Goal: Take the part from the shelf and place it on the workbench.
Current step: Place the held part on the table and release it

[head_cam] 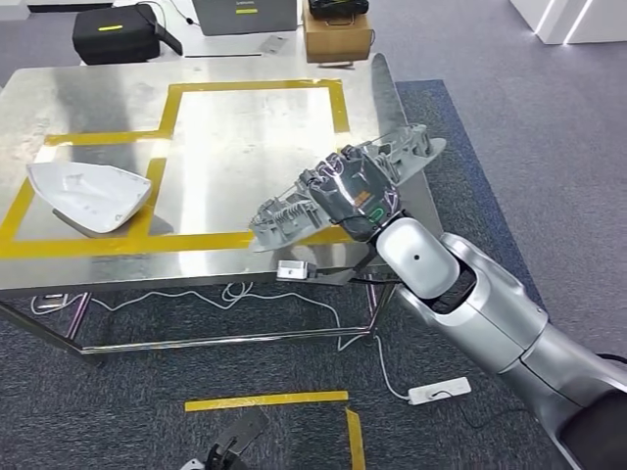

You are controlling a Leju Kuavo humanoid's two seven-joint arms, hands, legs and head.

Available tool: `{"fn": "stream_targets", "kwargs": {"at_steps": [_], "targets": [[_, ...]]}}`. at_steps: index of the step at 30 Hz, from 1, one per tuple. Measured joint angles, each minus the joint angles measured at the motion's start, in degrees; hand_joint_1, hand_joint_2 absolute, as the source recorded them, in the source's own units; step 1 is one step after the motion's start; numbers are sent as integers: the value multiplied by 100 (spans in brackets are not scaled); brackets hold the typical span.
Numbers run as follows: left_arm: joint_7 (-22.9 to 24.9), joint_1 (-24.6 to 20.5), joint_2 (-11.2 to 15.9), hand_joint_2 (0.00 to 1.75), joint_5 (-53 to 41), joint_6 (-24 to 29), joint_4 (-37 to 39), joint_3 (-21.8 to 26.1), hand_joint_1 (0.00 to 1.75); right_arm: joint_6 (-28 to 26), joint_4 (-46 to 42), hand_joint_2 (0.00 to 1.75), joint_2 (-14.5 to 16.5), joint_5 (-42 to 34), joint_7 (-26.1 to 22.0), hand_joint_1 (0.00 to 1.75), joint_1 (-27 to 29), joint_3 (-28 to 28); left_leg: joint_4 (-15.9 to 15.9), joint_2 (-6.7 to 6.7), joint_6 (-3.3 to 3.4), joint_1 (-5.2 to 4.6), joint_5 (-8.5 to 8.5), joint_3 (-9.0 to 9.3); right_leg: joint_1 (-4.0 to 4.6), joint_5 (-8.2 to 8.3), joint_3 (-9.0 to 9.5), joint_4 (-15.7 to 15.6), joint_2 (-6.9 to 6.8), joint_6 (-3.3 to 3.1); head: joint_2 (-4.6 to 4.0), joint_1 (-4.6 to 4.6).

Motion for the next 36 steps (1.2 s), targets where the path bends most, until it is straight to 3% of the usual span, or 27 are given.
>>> {"fn": "stream_targets", "kwargs": {"at_steps": [3, 4, 6, 8, 9, 10, 12, 13, 15, 16, 17, 19, 22, 23, 24, 25, 27, 28, 29, 30, 32, 36], "targets": [[3, -19, -1, 175, -2, -2, -3, -1, 0, -1, -17, 175, 0, -3, -1, 175, -41, -2, -86, -15, 160, 28, -166, 32, 3, -123, -129, 153, -25, 85, 0, 11], [3, -22, -2, 175, -2, -1, -4, -1, 0, -1, -21, 175, 0, -4, -3, 175, -41, -2, -97, -20, 210, 39, -196, 55, 1, -236, -224, 351, -40, 120, 0, 19], [3, -6, 0, 175, -2, 1, -4, 0, 0, 1, -23, 175, 0, -5, -4, 175, -29, -2, -101, -25, 280, 34, -236, 110, -4, -531, -552, 1059, -67, 171, 0, 32], [3, 20, 3, 175, -1, 1, -4, 1, 0, 2, -22, 175, 0, -4, -5, 175, -18, 1, -101, -35, 330, 3, -277, 165, -1, -644, -927, 1709, -74, 153, 0, 33], [3, 27, 4, 175, 1, 1, -4, 1, 0, 2, -22, 175, 0, -5, -5, 175, -16, 2, -101, -48, 347, -20, -299, 195, 12, -525, -1022, 1764, -71, 105, 0, 34], [3, 28, 3, 175, 2, 1, -4, 1, 0, 2, -22, 175, 0, -6, -6, 175, -18, 3, -102, -66, 359, -48, -323, 226, 36, -293, -1021, 1587, -67, 35, 0, 37], [3, 25, -10, 175, 3, 1, -4, -1, 0, 2, -23, 175, 0, -6, -6, 175, -28, 3, -117, -89, 369, -95, -369, 280, 112, 215, -827, 888, -57, -168, 0, 26], [2, 25, -18, 175, 6, 3, -4, -2, 0, 1, -23, 175, 0, -5, -5, 175, -33, 3, -128, -90, 359, -97, -379, 292, 152, 366, -722, 617, -53, -253, 1, -1], [1, 27, -41, 175, 6, -3, -4, -4, 0, 2, -22, 175, -2, -5, -4, 175, -38, 9, -157, -77, 318, -60, -384, 294, 213, 420, -616, 433, -47, -340, 2, -10], [1, 25, -48, 175, 6, -6, -4, -5, 0, 2, -22, 175, -3, -6, -3, 175, -41, 12, -178, -74, 289, -47, -382, 302, 235, 435, -602, 391, -43, -340, 2, 6], [1, 15, -57, 175, 5, -7, -6, -7, 0, 3, -25, 175, -3, -7, -4, 175, -44, 14, -203, -72, 270, -49, -405, 312, 211, 417, -533, 277, -42, -346, 2, 35], [-3, -17, -56, 175, 11, 5, -9, -8, 0, 3, -30, 175, -3, -5, 0, 175, -41, 10, -119, -62, 244, -80, -550, 291, 133, 340, -316, -39, -21, -307, 2, -4], [-3, -6, -22, 175, 33, 17, -7, -7, 0, 9, 10, 175, -40, 4, 5, 175, 58, 33, 715, -50, 218, -83, -974, 15, 72, 224, -8, -301, -17, -234, 2, -43], [-1, 19, -11, 175, 38, 16, -6, -6, 0, 11, 30, 175, -57, 9, 6, 175, 108, 48, 979, -49, 185, -72, -1008, -93, 59, 181, 64, -306, -24, -211, 2, -40], [2, 43, -3, 175, 40, 15, -5, -6, 0, 12, 44, 175, -68, 13, 7, 175, 146, 58, 1082, -47, 134, -50, -914, -163, 41, 136, 122, -298, -24, -184, 2, -38], [4, 55, 3, 175, 41, 15, -4, -6, 0, 13, 52, 175, -73, 17, 8, 175, 163, 65, 993, -44, 69, -17, -695, -180, 18, 92, 164, -280, -21, -156, 2, -38], [4, 52, 8, 175, 44, 17, -4, -6, 0, 13, 57, 175, -73, 23, 10, 175, 139, 69, 429, -34, -83, 58, -147, -100, -33, 9, 200, -216, -4, -90, 2, -40], [4, 49, 7, 175, 46, 18, -1, -7, 0, 14, 57, 175, -72, 27, 15, 175, 117, 70, 188, -36, -128, 77, 22, -50, -45, -24, 189, -167, 9, -50, 2, -58], [5, 49, 4, 175, 51, 18, 2, -7, 0, 15, 56, 175, -72, 31, 17, 175, 97, 72, 25, -38, -136, 79, 63, -6, -45, -46, 158, -118, 21, -14, 2, -70], [5, 49, 2, 175, 55, 17, 4, -7, 0, 17, 53, 175, -71, 36, 24, 175, 80, 74, -13, -45, -110, 64, -5, 12, -36, -59, 117, -80, 28, 17, 2, -81], [7, 43, -1, 175, 60, 22, 6, -7, 0, 19, 44, 175, -70, 49, 39, 175, 45, 75, -79, -51, -9, 63, -117, 15, -21, -79, 17, -34, 29, 51, 2, -81], [8, 50, -5, 175, 61, 18, 9, -8, 0, 23, 37, 175, -67, 73, 60, 175, 31, 80, -86, -76, 45, 90, -134, -57, 5, -63, -32, -49, 30, -80, 2, -50]]}}
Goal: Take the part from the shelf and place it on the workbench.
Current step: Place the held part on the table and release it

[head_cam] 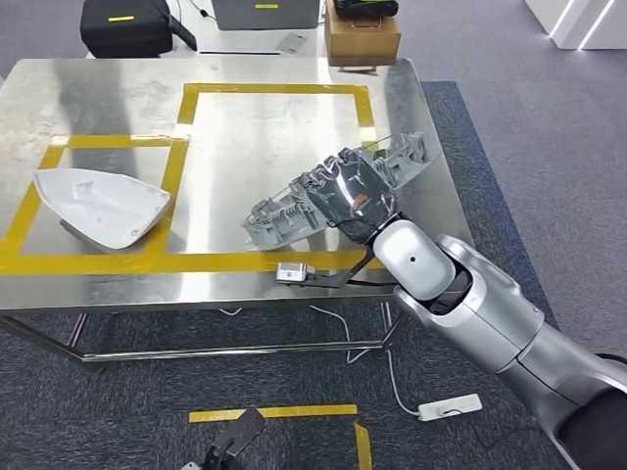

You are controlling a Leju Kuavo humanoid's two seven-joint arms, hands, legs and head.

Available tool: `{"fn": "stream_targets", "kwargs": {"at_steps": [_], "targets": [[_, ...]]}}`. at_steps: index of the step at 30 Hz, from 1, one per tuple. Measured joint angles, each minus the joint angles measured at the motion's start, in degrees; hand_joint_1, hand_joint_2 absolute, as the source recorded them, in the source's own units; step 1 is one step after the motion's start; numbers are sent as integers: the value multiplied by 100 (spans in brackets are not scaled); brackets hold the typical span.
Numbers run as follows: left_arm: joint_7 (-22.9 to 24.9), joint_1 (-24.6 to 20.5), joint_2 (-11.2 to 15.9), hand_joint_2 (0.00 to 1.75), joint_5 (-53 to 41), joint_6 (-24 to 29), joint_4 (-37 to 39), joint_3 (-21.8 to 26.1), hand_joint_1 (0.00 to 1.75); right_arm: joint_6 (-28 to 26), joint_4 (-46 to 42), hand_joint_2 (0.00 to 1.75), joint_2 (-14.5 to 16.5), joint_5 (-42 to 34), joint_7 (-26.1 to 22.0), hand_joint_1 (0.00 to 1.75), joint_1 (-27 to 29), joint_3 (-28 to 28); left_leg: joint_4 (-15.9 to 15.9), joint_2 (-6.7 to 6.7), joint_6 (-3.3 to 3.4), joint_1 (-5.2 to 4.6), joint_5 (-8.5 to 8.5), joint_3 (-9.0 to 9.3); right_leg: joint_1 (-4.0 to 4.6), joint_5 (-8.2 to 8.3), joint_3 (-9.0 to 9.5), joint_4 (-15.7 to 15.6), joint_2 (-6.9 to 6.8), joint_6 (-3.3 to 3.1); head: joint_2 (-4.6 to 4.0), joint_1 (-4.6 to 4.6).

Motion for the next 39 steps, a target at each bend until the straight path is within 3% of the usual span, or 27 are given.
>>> {"fn": "stream_targets", "kwargs": {"at_steps": [10, 15, 17, 25, 39], "targets": [[1, 119, -2, 175, -3, -37, 15, -5, 0, 10, 68, 175, 79, 18, 7, 175, 158, 35, 6, -13, 107, -36, -51, 94, -4, 31, 102, -11, -9, -2, 0, 18], [10, -16, -2, 175, -3, -63, 15, -14, 0, 56, 78, 175, 307, 2, -40, 175, 66, 68, 6, -7, 135, -47, -39, 100, -22, 25, 98, -7, -11, 162, 0, 16], [14, -53, -5, 175, 0, -77, 15, -21, 0, 91, 95, 175, 435, -38, -96, 175, 2, 101, 6, -5, 135, -46, -34, 105, -23, 23, 90, 7, -9, 191, 0, 15], [17, -119, -46, 175, 68, -79, 15, -60, 0, 225, 136, 175, 934, -228, -200, 175, -187, 293, 0, -1, 112, -43, -18, 118, -14, 1, 51, 89, -9, 181, 0, 13], [102, -118, -42, 175, 142, 66, 15, -59, 0, 243, 197, 175, 986, -380, -221, 175, -272, 462, -1, -1, 92, -36, -7, 121, -10, -6, 37, 124, -8, 169, 0, 14]]}}
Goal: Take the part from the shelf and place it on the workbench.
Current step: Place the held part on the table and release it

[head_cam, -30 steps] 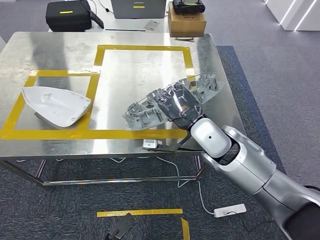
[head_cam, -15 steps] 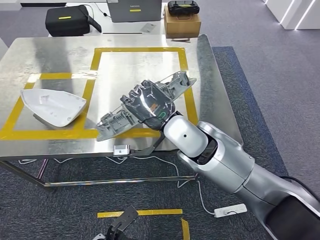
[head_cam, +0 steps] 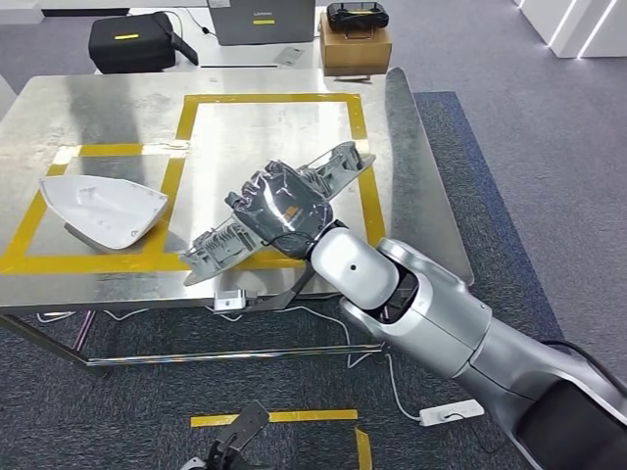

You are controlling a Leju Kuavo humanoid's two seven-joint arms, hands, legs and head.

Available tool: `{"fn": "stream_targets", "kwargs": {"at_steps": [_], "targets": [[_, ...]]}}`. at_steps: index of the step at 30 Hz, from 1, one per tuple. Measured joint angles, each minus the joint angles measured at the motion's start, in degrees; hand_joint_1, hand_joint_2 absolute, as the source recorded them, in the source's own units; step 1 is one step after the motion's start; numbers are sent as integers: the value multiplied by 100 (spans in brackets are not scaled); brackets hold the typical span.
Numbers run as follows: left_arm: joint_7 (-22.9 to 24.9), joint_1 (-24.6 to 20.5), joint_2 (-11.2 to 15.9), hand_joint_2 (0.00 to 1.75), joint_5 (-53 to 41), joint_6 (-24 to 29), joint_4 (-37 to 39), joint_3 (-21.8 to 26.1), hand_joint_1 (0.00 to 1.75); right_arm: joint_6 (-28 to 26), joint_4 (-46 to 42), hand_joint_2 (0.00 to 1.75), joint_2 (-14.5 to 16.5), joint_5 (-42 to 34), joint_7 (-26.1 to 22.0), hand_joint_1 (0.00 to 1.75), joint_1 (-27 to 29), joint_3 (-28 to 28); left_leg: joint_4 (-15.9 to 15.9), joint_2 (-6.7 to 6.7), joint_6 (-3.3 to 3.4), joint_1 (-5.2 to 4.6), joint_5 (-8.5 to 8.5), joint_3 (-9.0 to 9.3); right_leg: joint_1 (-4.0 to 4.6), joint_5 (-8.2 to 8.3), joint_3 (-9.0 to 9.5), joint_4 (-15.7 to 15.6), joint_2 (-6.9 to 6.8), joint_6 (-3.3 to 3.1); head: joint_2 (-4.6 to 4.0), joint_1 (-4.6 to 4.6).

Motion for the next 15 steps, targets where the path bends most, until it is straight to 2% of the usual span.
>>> {"fn": "stream_targets", "kwargs": {"at_steps": [15], "targets": [[58, -12, 13, 175, -5, 22, 0, -1, 0, 0, 32, 175, 54, -5, -1, 175, -8, 136, 0, 0, 0, 0, 0, 1, 0, 0, -3, 5, 0, 0, 0, 1]]}}
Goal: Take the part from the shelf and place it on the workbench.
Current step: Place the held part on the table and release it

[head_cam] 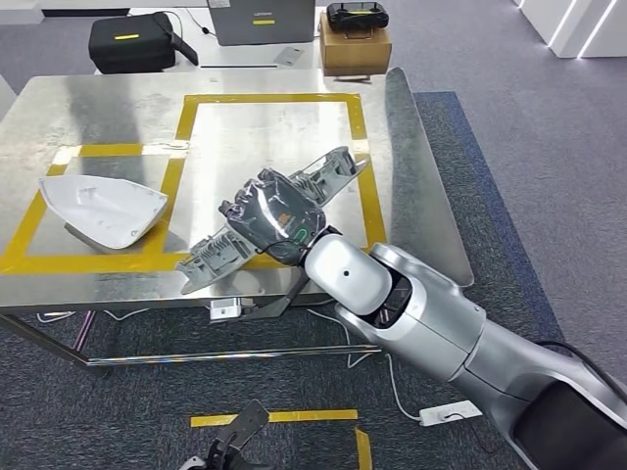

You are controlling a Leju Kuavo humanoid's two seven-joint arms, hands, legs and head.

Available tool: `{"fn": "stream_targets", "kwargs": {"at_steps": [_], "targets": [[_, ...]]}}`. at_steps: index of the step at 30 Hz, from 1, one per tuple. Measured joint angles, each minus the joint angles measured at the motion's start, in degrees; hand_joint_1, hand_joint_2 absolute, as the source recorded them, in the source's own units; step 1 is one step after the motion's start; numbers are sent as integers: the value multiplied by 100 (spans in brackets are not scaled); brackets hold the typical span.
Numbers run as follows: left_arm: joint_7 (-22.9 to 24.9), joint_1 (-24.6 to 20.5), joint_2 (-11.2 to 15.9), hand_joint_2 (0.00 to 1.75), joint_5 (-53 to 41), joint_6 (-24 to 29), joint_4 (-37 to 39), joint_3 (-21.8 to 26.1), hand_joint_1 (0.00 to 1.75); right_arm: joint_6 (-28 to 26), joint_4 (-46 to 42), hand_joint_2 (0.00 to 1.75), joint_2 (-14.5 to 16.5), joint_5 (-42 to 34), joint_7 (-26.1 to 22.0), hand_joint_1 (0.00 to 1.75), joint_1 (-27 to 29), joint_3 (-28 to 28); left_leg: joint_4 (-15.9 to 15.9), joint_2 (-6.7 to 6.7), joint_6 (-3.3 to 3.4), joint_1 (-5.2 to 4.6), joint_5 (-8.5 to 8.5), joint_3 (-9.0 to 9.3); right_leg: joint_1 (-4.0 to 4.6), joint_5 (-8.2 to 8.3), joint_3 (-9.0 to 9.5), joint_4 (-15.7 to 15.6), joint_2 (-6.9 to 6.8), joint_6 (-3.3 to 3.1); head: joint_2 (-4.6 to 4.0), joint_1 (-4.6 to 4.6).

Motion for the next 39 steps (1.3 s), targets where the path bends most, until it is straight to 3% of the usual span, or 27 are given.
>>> {"fn": "stream_targets", "kwargs": {"at_steps": [12, 18, 20, 23, 24, 25, 27, 29, 32, 35, 39], "targets": [[-46, -6, 58, 175, 65, -50, 0, -3, 0, -28, 46, 175, 0, 2, 9, 175, -98, 15, 12, -1, 8, -35, -11, -2, -27, 1, -1, -10, -1, 8, 0, -2], [-58, -13, 77, 175, 69, -6, -2, -17, 0, -39, 83, 175, 0, 2, 17, 175, -110, 19, -30, 7, 66, -52, -3, 23, -64, -6, -8, -20, 1, 73, 0, 0], [-59, -27, 74, 175, 80, 9, -4, -25, 0, -49, 83, 175, 0, 2, 19, 175, -127, 18, -100, 23, 117, -21, 18, 72, -62, -138, -178, 263, -13, 98, 0, 23], [-61, -35, 66, 175, 89, 13, -4, -32, 0, -65, 86, 175, -4, 2, 19, 175, -126, 19, -118, 39, 151, -11, -2, 104, -63, -506, -857, 1396, -27, 111, 0, 46], [-61, -30, 65, 175, 89, 13, -4, -33, 0, -66, 89, 175, -7, 2, 19, 175, -117, 21, -117, 39, 148, -9, -20, 119, -65, -512, -1045, 1644, -29, 111, 0, 46], [-62, -25, 65, 175, 89, 13, -4, -34, 0, -66, 92, 175, -10, 2, 19, 175, -109, 23, -115, 35, 136, -6, -43, 144, -67, -401, -1130, 1678, -31, 106, 0, 47], [-67, -21, 62, 175, 90, 15, -4, -36, 0, -66, 94, 175, -13, 2, 18, 175, -103, 28, -102, 26, 91, 7, -111, 218, -71, 99, -971, 1096, -44, 84, 0, 49], [-69, -25, 61, 175, 94, 22, -4, -37, 0, -69, 96, 175, -22, 2, 20, 175, -113, 34, -73, 23, 21, -3, -182, 255, -54, 398, -666, 432, -59, 59, -1, 60], [-64, -18, 67, 175, 105, 31, -4, -38, 0, -76, 101, 175, -35, 1, 28, 175, -107, 45, -57, 27, -18, -22, -206, 219, -44, 378, -533, 139, -34, 16, 0, 56], [-69, -3, 77, 175, 109, 44, -4, -38, 0, -72, 114, 175, -46, 0, 31, 175, -82, 55, -95, 28, -17, -21, -166, 224, -46, 371, -562, 133, 8, 0, 0, 47], [-60, -7, 86, 175, 108, 50, -4, -38, 0, -73, 131, 175, -72, 0, 34, 175, -61, 67, -144, 39, -31, -13, -151, 240, -27, 343, -577, 132, 24, -68, 0, 49]]}}
